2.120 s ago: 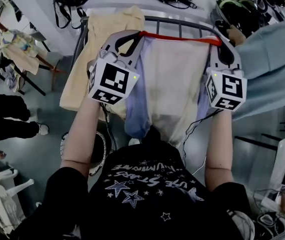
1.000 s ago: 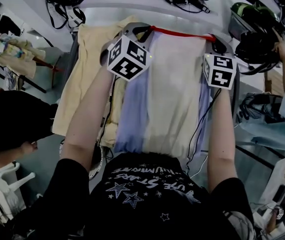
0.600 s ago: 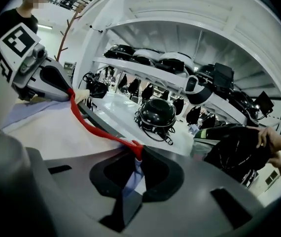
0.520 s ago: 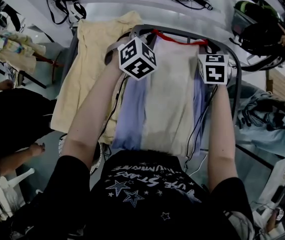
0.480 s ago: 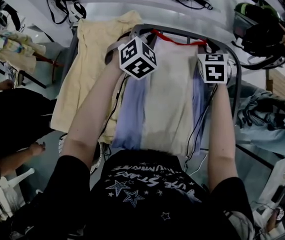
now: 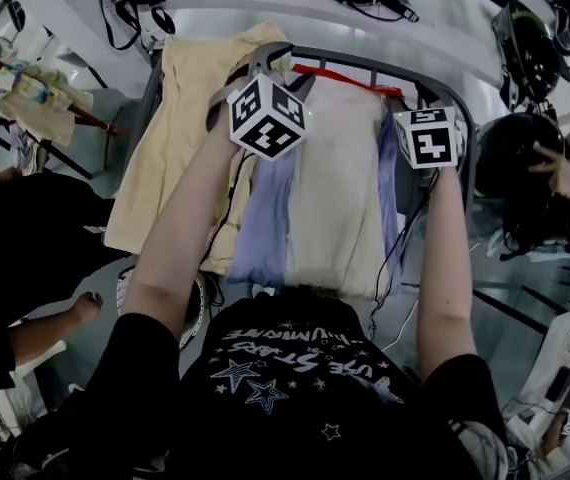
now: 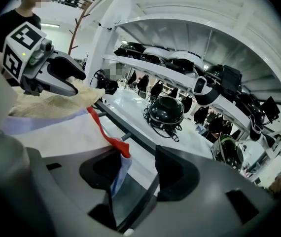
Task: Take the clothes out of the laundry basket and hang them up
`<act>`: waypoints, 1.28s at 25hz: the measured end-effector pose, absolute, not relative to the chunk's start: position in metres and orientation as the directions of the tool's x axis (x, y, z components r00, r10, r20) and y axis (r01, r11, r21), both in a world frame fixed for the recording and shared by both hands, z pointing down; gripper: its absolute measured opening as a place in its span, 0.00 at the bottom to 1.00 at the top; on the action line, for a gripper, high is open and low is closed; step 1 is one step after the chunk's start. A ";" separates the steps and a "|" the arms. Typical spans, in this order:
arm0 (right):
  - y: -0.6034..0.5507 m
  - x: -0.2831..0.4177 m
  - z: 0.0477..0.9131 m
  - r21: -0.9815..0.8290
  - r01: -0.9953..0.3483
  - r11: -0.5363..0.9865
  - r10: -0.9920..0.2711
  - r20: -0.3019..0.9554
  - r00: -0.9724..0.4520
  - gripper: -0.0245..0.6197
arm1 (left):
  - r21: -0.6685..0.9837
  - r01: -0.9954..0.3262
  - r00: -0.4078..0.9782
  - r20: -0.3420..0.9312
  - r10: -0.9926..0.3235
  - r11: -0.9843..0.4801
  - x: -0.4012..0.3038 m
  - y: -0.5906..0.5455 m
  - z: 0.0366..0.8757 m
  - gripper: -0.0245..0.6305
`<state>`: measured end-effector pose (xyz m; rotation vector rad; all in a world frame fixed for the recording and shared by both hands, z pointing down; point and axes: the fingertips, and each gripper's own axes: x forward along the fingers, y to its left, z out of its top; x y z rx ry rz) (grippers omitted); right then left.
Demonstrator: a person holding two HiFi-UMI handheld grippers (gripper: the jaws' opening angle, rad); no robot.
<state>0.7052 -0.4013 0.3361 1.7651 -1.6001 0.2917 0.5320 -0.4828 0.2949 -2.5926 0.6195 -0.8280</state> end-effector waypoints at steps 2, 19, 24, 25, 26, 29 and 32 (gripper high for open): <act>-0.392 0.699 0.331 0.353 -0.935 0.033 -0.771 0.604 0.201 0.40 | -0.436 -0.322 0.746 0.430 -0.509 -0.840 0.521 -0.475 0.284 0.40; -0.272 0.621 0.273 0.312 -0.943 -0.117 -0.852 0.457 0.257 0.33 | -0.388 -0.385 0.831 0.249 -0.497 -0.838 0.424 -0.359 0.215 0.37; -0.227 0.594 0.237 0.259 -0.942 -0.214 -0.903 0.315 0.292 0.17 | -0.385 -0.399 0.864 0.147 -0.482 -0.832 0.398 -0.319 0.185 0.28; -0.219 0.589 0.231 0.245 -0.942 -0.230 -0.909 0.291 0.297 0.14 | -0.383 -0.401 0.869 0.129 -0.478 -0.832 0.393 -0.312 0.180 0.25; -0.211 0.583 0.226 0.233 -0.942 -0.243 -0.914 0.269 0.303 0.12 | -0.379 -0.402 0.873 0.114 -0.474 -0.833 0.389 -0.306 0.176 0.23; -0.193 0.567 0.211 0.214 -0.942 -0.259 -0.929 0.210 0.303 0.07 | -0.369 -0.410 0.877 0.092 -0.471 -0.834 0.377 -0.293 0.170 0.17; -0.179 0.555 0.199 0.194 -0.945 -0.263 -0.943 0.156 0.295 0.06 | -0.350 -0.422 0.876 0.080 -0.475 -0.836 0.368 -0.284 0.169 0.12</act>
